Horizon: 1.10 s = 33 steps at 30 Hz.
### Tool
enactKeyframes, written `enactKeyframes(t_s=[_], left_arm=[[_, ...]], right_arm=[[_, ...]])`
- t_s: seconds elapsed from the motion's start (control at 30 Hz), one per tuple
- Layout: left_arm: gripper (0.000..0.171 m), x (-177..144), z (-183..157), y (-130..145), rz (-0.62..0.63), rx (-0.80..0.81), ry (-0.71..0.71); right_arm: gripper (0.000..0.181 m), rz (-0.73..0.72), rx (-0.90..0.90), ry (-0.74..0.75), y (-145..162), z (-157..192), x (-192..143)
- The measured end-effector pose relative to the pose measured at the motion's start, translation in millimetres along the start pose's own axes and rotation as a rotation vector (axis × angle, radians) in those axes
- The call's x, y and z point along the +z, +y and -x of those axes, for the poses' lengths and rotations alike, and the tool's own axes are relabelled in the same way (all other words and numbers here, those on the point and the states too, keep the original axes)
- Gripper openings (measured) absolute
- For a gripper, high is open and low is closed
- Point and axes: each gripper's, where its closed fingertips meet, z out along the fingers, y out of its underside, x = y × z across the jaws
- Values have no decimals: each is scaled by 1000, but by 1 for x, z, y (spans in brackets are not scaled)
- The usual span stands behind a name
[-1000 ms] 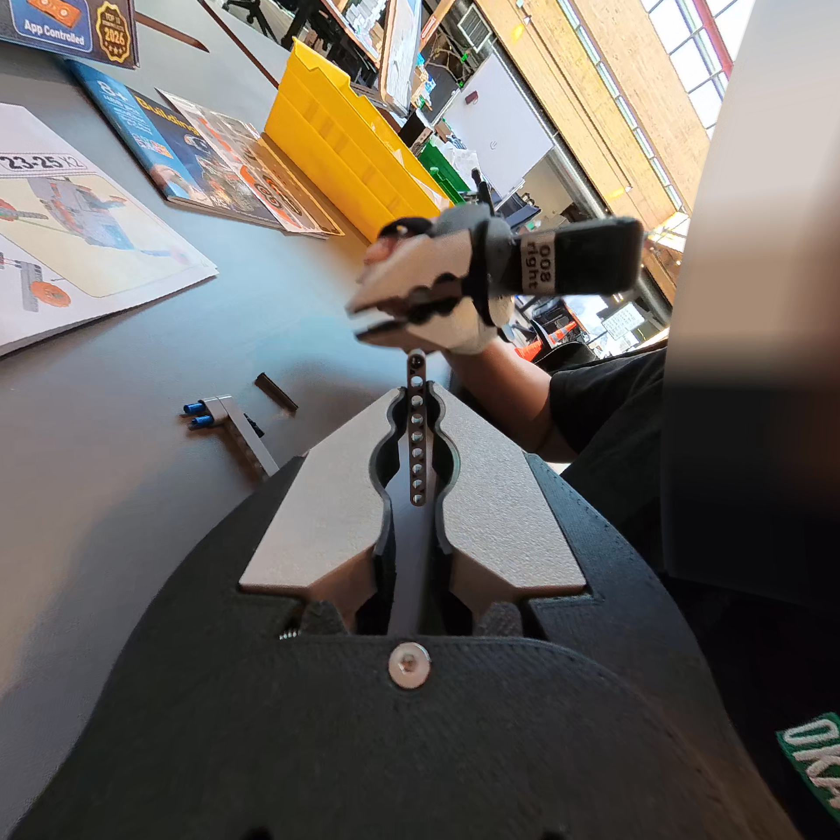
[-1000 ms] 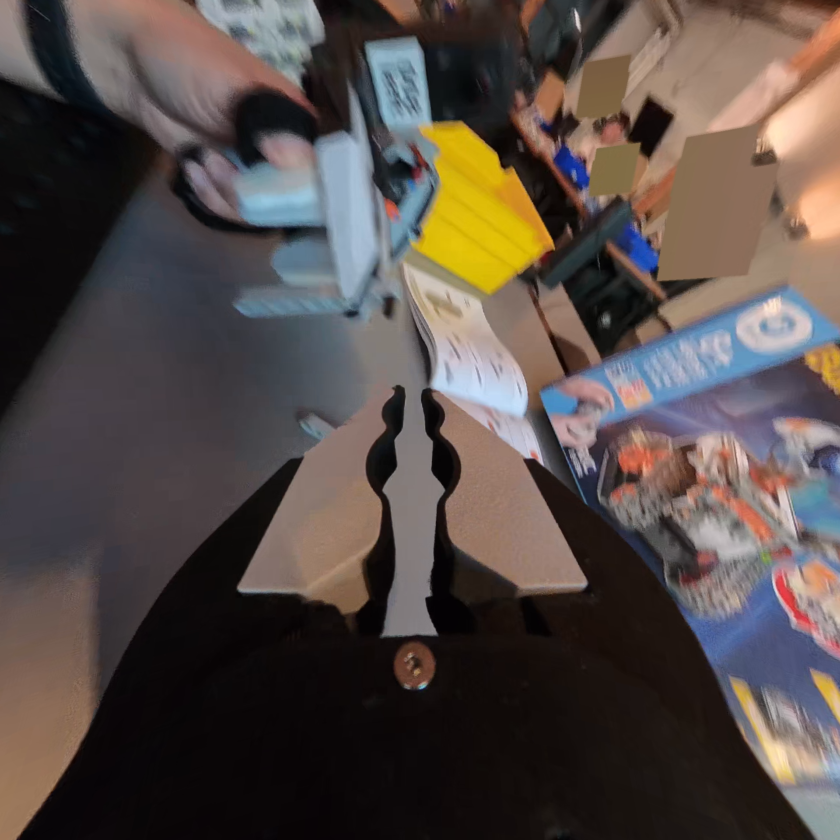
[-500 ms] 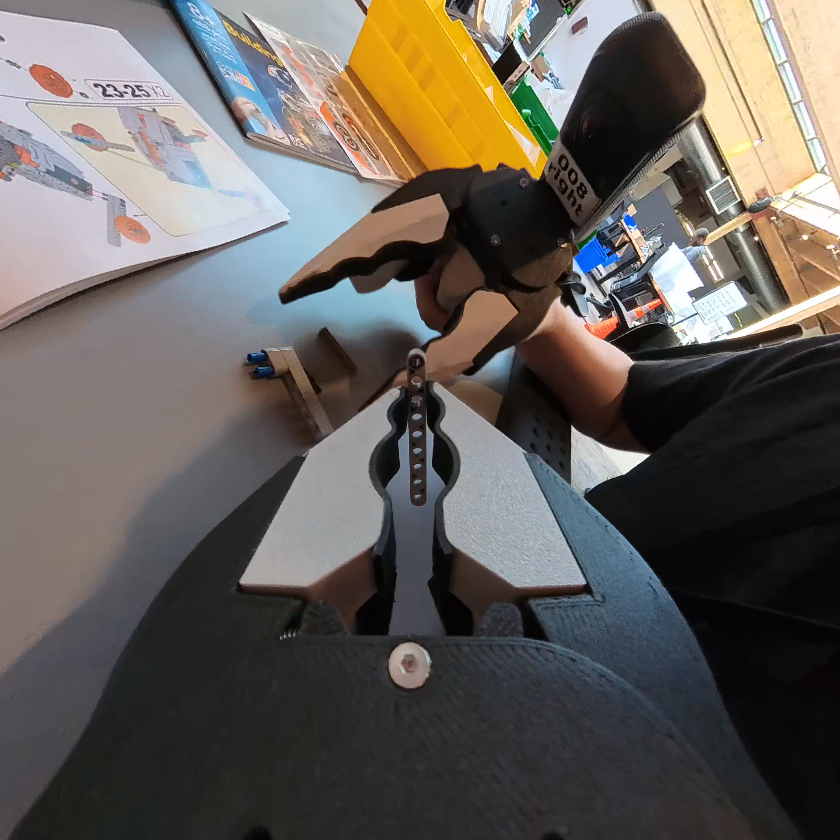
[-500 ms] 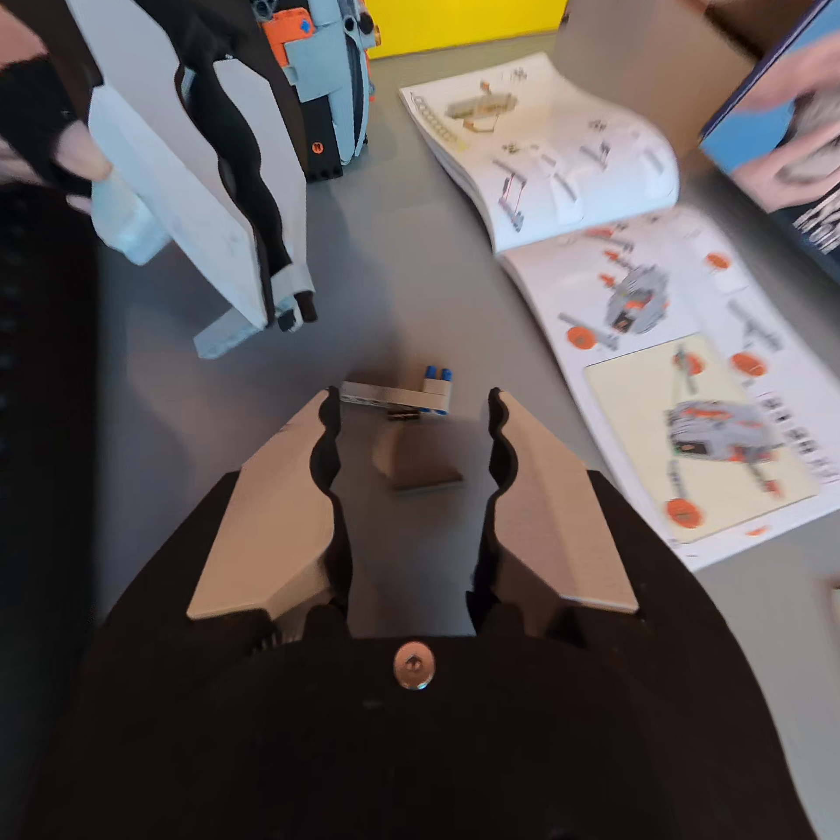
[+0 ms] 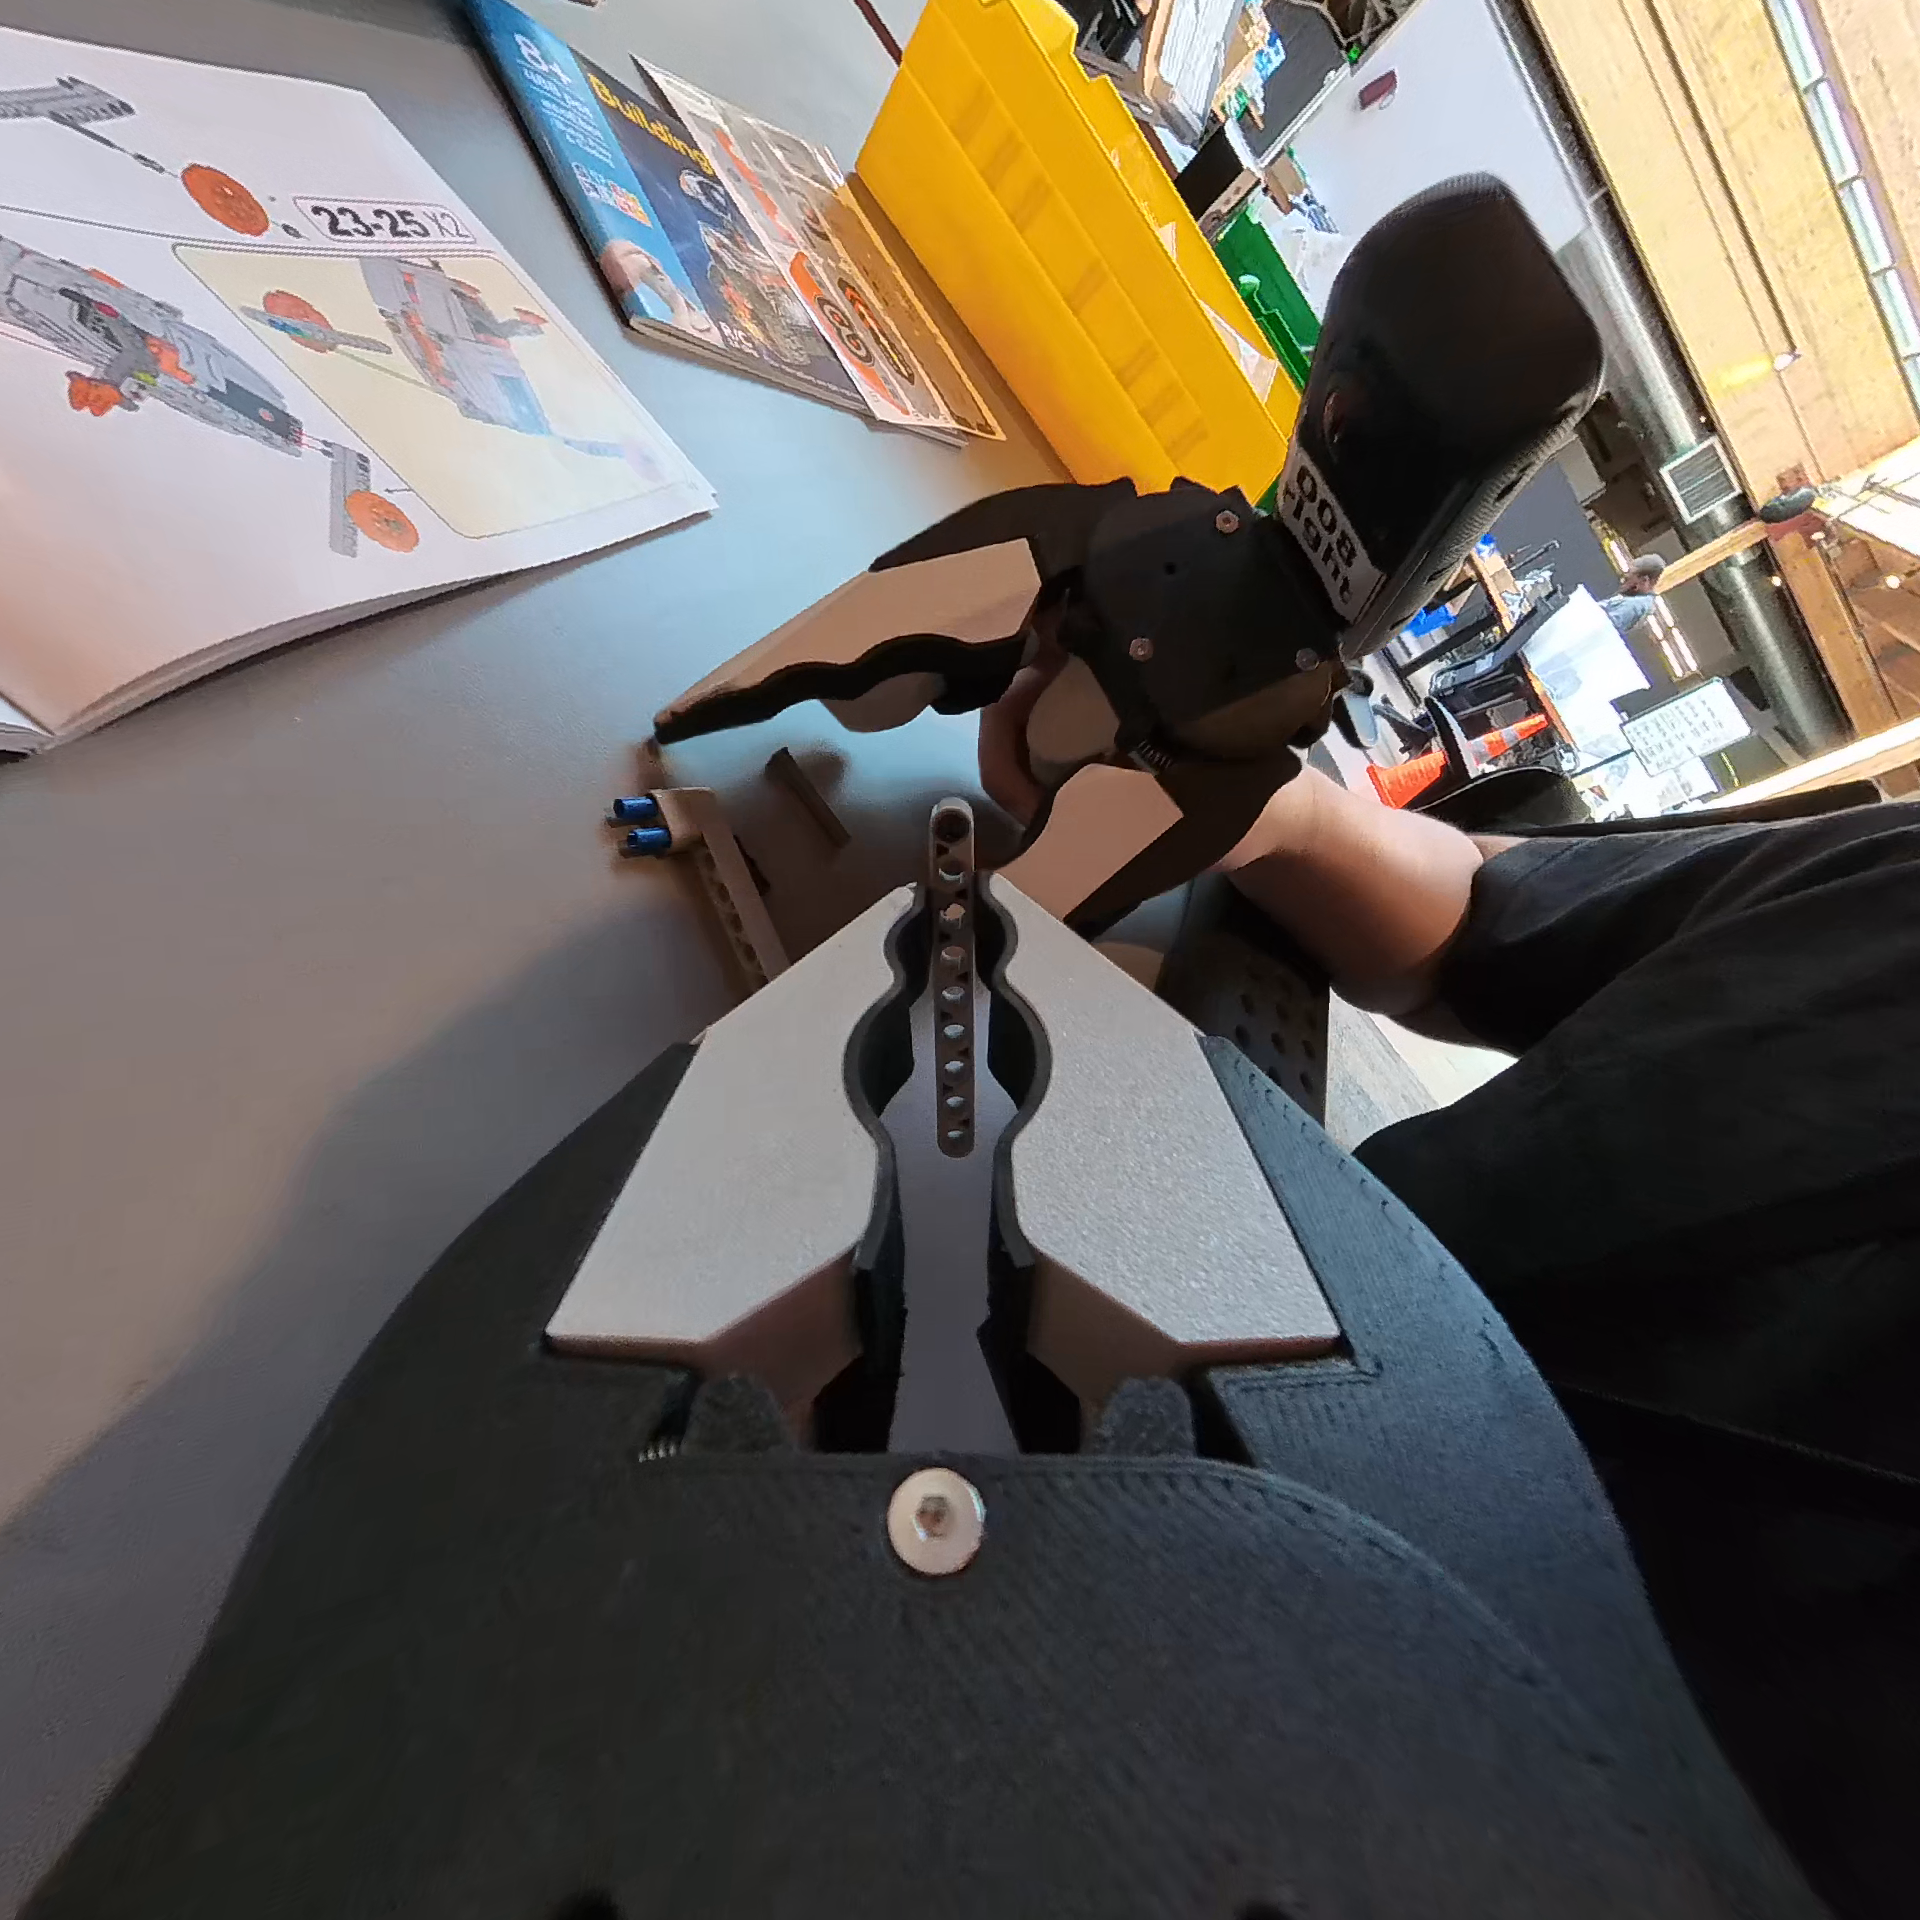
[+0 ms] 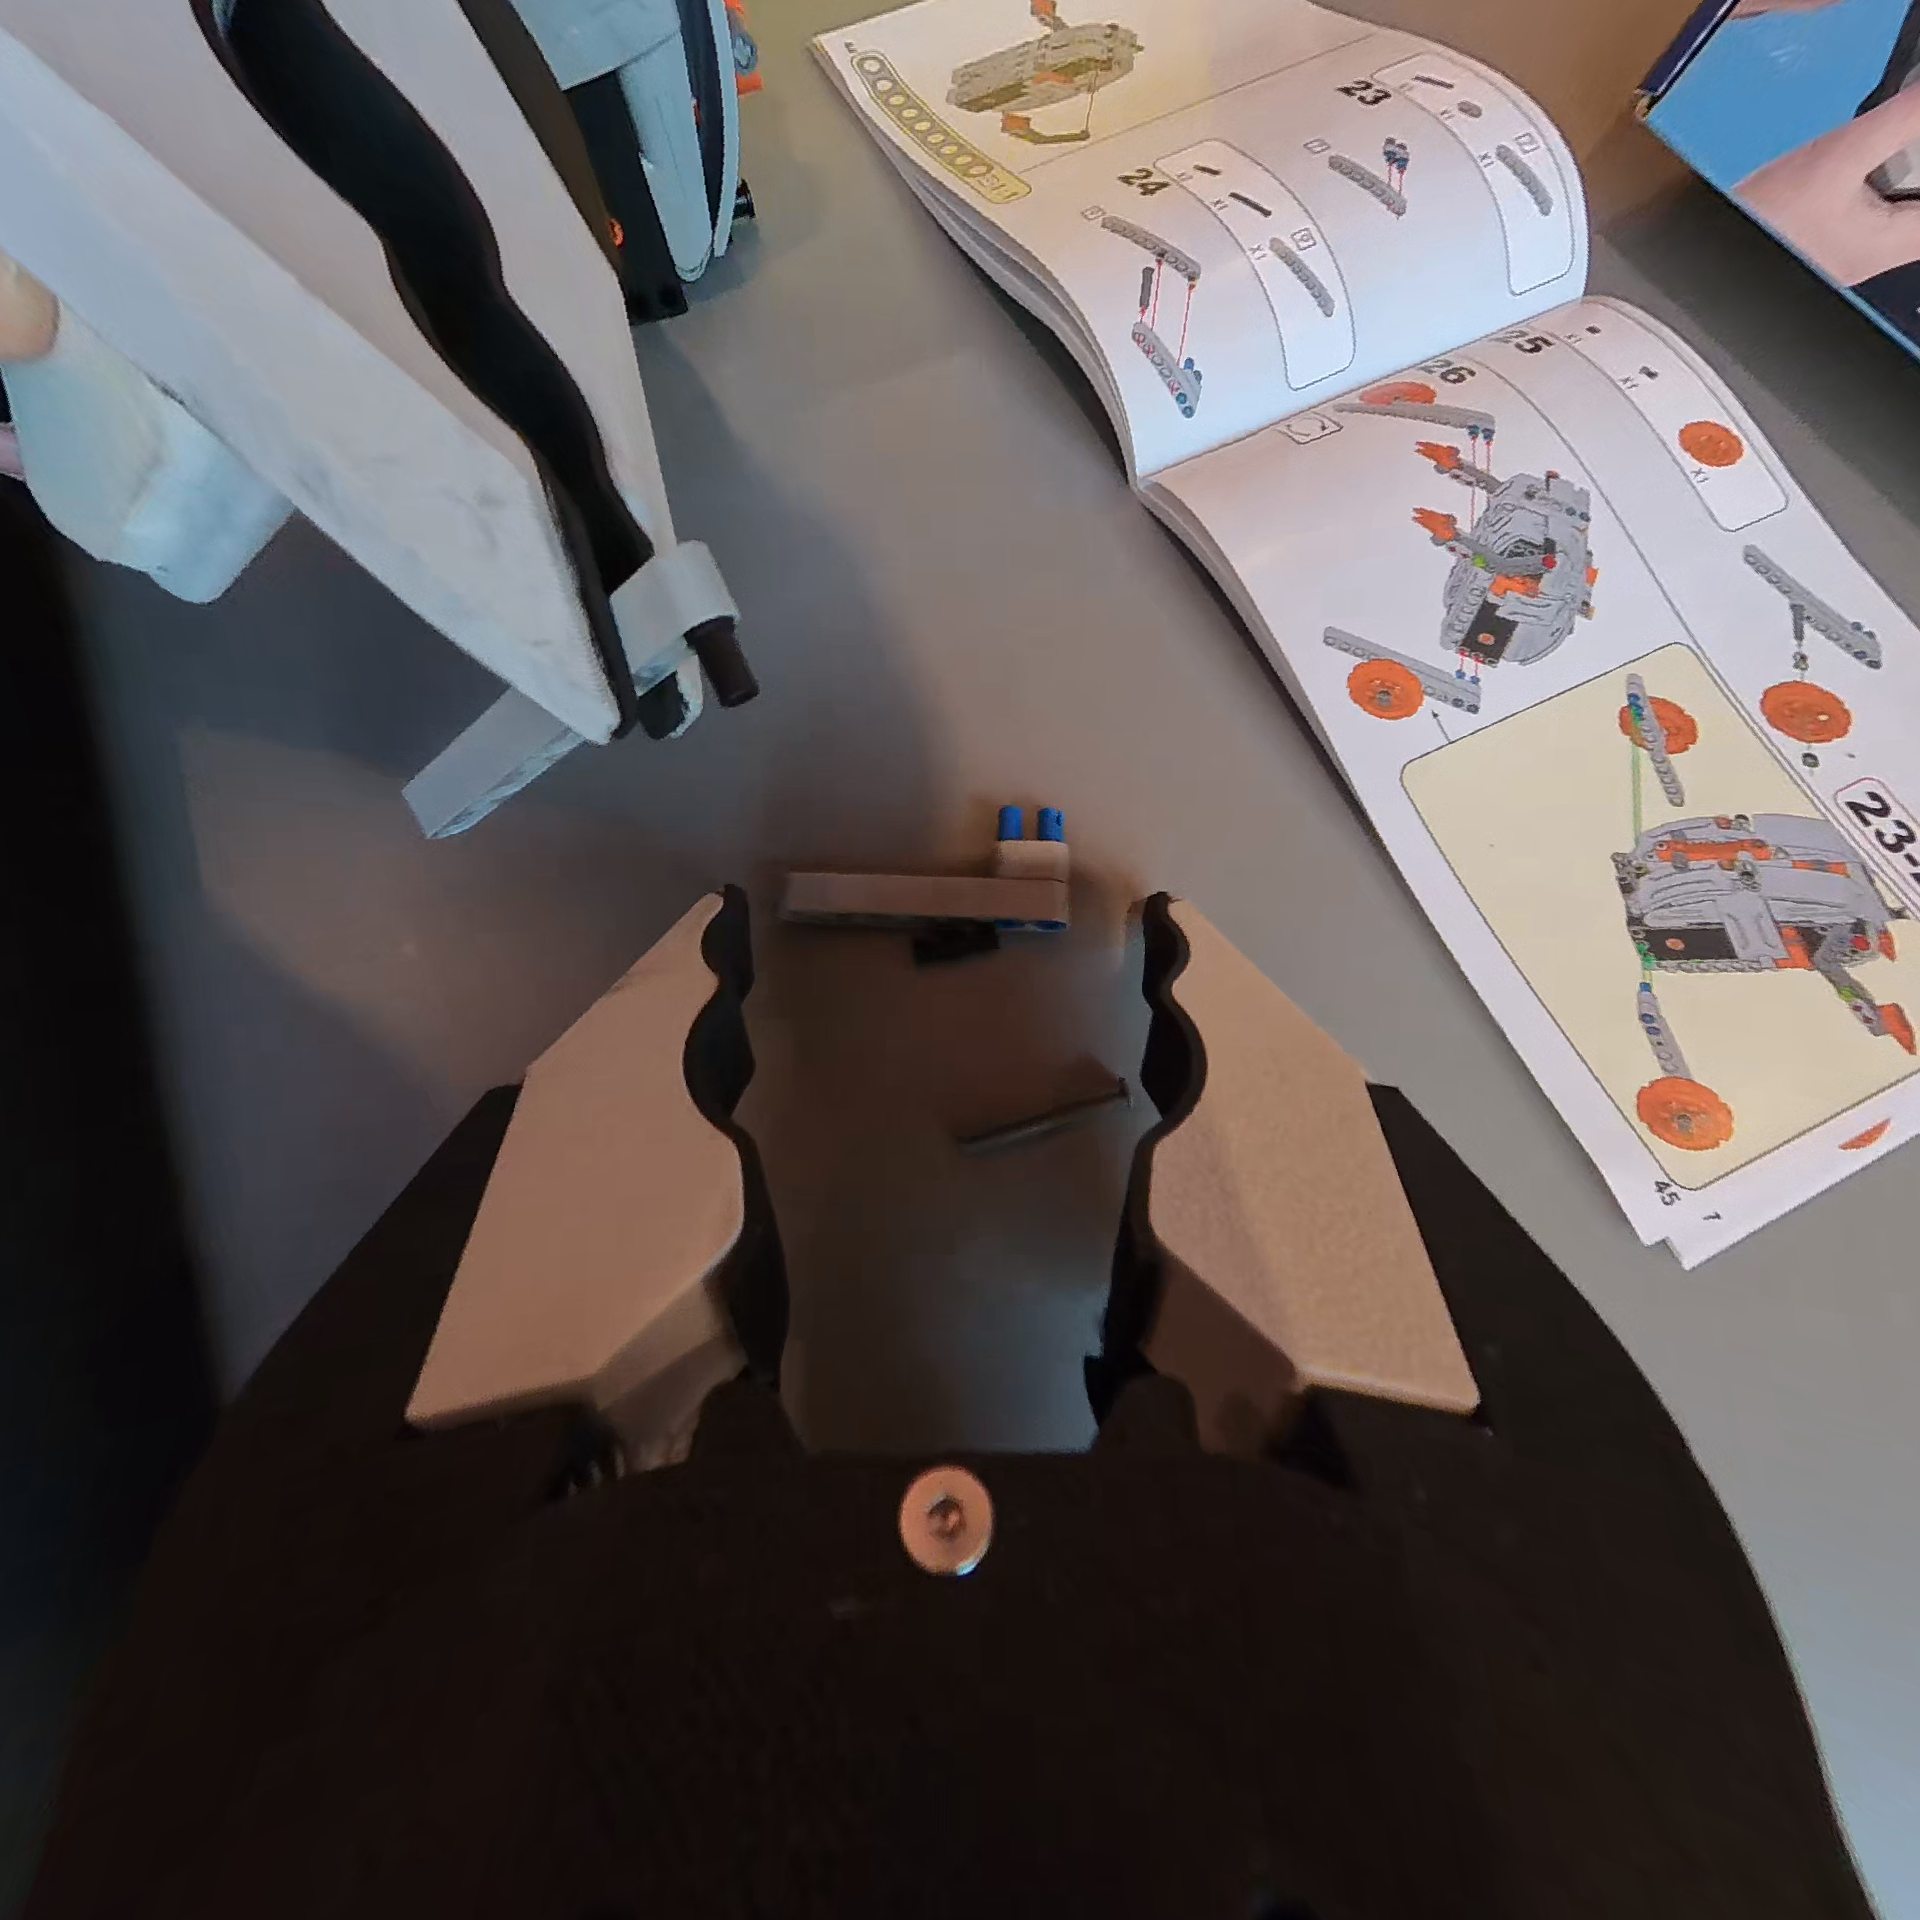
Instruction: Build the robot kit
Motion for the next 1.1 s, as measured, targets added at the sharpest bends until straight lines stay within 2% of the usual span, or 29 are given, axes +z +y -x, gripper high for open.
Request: enactKeyframes(t_s=[0.2, 0.3, 0.63, 1.1], left_arm=[[5, 0, 0, 0, -4, -5, -2], [5, 0, 0, 0, -5, -7, -3], [6, 2, 3, 2, 9, -10, -18], [5, 5, 3, 5, 21, -3, -23]], right_arm=[[66, -5, -21, 40, 0, -3, 3], [56, -13, -27, 51, 0, -5, 4], [56, -14, -58, 28, -1, -6, 5], [55, -61, -204, 84, -10, -17, -1]])
